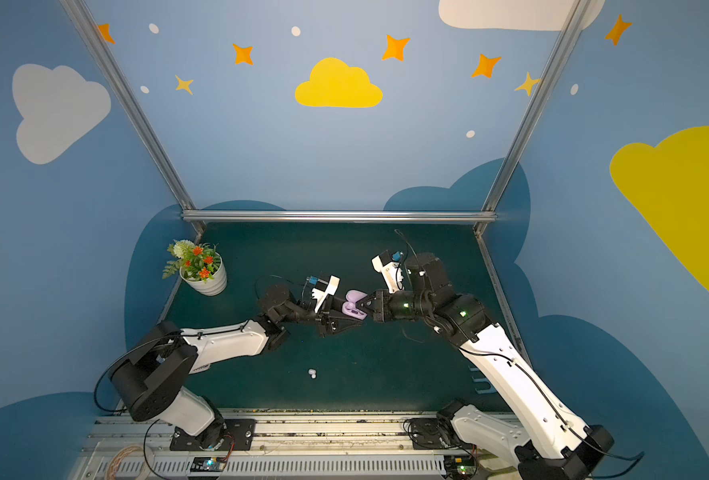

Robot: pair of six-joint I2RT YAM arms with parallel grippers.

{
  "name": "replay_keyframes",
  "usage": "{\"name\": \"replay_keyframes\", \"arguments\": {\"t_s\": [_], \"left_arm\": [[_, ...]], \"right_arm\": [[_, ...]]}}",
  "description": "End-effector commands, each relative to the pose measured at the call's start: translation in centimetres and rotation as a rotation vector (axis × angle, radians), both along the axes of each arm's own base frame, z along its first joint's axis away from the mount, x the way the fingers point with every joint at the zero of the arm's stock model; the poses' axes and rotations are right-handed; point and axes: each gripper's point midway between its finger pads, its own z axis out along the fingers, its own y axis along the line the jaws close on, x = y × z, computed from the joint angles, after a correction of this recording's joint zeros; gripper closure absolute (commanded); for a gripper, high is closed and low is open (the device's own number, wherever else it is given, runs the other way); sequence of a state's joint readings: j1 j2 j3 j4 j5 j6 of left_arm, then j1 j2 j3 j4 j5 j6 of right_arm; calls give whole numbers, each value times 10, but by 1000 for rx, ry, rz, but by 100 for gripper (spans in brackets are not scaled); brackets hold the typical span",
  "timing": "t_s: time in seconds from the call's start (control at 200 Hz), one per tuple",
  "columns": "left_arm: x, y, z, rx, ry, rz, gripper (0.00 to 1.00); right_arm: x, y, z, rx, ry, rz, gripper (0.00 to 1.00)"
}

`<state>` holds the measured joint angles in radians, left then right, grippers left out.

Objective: Insert the wireless bluetooth earbuds into the charging case
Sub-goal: 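Press the earbud into a slot of the case and open the right gripper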

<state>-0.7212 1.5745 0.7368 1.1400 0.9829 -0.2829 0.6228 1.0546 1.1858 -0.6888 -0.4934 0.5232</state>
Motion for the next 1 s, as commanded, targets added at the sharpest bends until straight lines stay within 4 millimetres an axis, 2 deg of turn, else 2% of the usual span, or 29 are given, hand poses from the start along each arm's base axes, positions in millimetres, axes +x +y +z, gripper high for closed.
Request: {"name": "replay_keyframes", "arguments": {"t_s": [0.0, 0.3, 0.991], "left_arm": [[-5, 4, 28, -65, -88, 0, 80], [-8, 5, 33, -76, -106, 3, 80], [-15, 5, 28, -52, -107, -1, 80]], "right_arm": [[-3, 0, 5, 31, -5, 3, 88], [-7, 0, 0, 30, 21, 13, 87], [3, 1, 9, -10, -7, 2, 44]]}}
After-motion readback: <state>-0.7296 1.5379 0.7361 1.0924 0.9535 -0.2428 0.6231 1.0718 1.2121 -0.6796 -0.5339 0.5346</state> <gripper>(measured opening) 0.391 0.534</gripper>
